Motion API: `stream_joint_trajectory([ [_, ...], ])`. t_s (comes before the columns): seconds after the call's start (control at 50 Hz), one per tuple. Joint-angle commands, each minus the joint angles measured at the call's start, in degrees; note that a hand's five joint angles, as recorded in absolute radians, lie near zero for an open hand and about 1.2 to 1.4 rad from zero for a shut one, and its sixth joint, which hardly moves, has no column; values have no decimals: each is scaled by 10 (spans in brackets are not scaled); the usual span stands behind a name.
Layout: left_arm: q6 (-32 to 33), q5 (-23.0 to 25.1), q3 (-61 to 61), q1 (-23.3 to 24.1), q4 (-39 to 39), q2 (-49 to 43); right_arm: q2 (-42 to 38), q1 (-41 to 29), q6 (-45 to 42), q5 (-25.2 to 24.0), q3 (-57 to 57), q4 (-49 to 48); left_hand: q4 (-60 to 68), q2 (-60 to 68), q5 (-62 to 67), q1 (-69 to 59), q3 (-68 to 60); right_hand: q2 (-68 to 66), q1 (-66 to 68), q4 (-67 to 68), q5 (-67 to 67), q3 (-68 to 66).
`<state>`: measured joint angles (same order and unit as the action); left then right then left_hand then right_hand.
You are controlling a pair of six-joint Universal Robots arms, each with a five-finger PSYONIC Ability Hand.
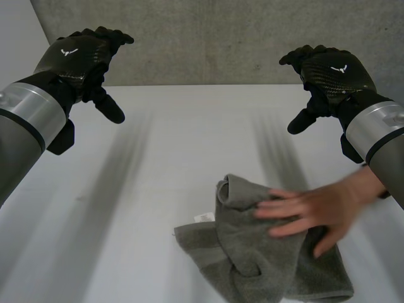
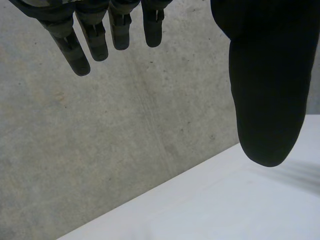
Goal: Fold the towel.
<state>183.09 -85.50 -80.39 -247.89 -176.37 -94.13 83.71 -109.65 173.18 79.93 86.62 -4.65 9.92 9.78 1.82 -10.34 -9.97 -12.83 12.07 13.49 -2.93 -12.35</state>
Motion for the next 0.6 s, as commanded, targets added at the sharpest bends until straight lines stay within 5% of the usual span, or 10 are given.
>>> stream_joint_trajectory([
  [0.02,0,0,3,7,8,-9,-1,1,-2,0,-6,3,33,35,14,-29,-33,28,-21,-35,29,24],
  [0.4,-17,-4,-38,125,69,-143,-62,-5,-213,-26,-6,220,32,33,13,-27,-31,28,-21,-35,29,24],
  [0.6,-93,-20,-100,203,44,-204,-93,-3,-212,-36,68,203,33,35,14,-29,-33,28,-21,-35,29,24],
])
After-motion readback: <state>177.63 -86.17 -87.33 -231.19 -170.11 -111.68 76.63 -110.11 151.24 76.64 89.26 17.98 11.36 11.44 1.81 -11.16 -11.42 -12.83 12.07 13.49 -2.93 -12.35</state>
